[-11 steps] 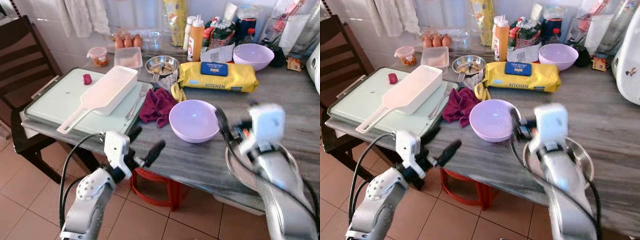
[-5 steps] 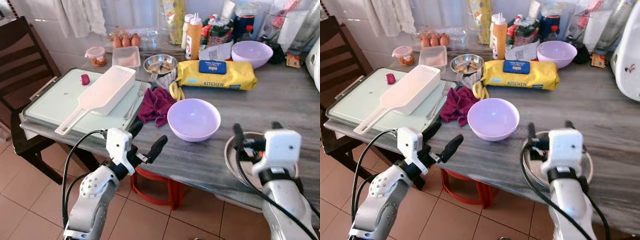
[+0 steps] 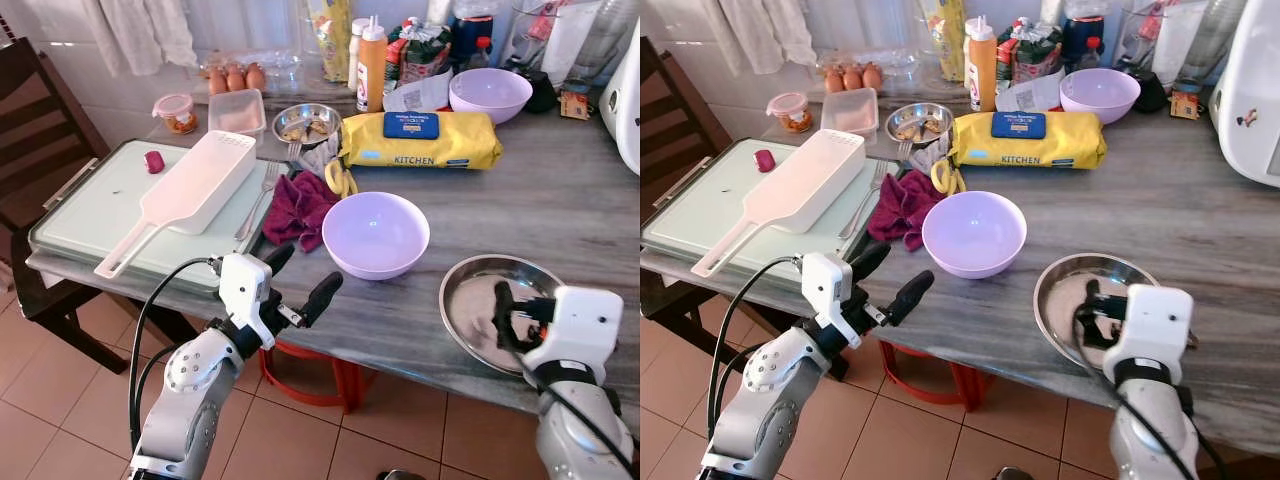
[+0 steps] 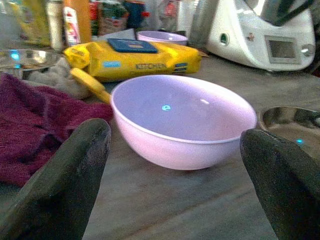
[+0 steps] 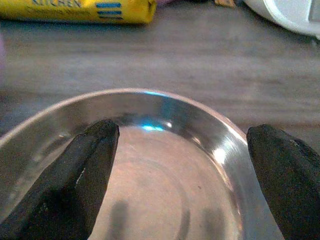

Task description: Setting the table

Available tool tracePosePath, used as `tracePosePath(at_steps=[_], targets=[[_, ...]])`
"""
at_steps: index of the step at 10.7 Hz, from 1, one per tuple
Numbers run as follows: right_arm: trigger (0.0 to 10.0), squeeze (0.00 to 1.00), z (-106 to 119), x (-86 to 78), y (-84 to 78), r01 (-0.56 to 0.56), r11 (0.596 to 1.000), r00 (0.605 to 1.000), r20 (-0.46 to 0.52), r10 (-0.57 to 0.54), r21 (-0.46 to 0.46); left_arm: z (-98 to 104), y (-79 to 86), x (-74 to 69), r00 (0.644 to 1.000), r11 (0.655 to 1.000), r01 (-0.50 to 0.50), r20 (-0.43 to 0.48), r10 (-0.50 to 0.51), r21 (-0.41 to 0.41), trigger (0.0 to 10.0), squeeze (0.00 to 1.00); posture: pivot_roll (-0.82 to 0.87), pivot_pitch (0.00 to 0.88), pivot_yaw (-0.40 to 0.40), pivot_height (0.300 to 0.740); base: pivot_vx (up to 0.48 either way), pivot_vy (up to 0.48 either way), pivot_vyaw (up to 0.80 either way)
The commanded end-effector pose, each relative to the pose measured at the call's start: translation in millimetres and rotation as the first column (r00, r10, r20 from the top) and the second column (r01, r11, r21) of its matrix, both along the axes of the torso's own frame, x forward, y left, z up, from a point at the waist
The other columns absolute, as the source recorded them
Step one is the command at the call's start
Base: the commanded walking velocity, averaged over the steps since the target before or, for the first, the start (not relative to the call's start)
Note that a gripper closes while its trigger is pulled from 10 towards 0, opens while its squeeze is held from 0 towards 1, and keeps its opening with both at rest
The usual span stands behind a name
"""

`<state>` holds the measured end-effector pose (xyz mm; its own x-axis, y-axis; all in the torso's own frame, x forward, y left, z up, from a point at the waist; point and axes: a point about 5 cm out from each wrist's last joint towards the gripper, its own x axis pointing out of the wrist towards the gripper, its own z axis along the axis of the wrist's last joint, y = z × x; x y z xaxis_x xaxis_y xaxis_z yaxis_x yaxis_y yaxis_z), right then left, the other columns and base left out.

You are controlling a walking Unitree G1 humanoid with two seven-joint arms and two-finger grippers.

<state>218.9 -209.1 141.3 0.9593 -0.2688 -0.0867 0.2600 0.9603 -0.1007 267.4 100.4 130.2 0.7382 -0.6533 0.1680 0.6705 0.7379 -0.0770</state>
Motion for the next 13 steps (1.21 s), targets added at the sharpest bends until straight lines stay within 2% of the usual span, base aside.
tracePosePath(at_steps=[1,3,4,8,13], targets=[[10.0,0.11,-2,2.0,1.3,-0.005,1.000,1.000,-0.022,0.006,0.028,-4,0.5,-3.2,0.999,1.000,0.028,-0.021,-0.028,0.001,10.0,0.00,-0.17,0.132,0.093,0.740,0.000,0.000,0.00],[10.0,0.06,-8,7.7,3.5,-0.038,0.997,0.995,-0.091,0.044,0.067,-8,4.6,-7.4,0.998,0.998,0.062,-0.034,-0.061,0.008,10.0,0.00,-0.16,0.130,0.085,0.740,0.000,0.000,0.00],[10.0,0.00,-9,11.0,5.3,-0.055,0.994,0.992,-0.109,0.065,0.091,-8,8.9,-8.1,0.997,0.997,0.072,-0.037,-0.072,-0.001,10.0,0.00,-0.15,0.127,0.077,0.740,0.000,0.000,0.00],[10.0,0.00,-12,20.8,15.8,-0.127,0.979,0.971,-0.179,0.155,0.160,-11,11.0,-8.2,0.996,0.997,0.076,-0.039,-0.076,0.007,10.0,0.00,-0.15,0.124,0.066,0.740,0.000,0.000,0.00],[10.0,0.00,-12,33.7,34.7,-0.203,0.948,0.947,-0.197,0.254,0.246,-11,10.3,-9.9,0.997,0.997,0.071,-0.042,-0.071,0.008,10.0,0.00,-0.13,0.131,0.058,0.740,0.000,0.000,0.00]])
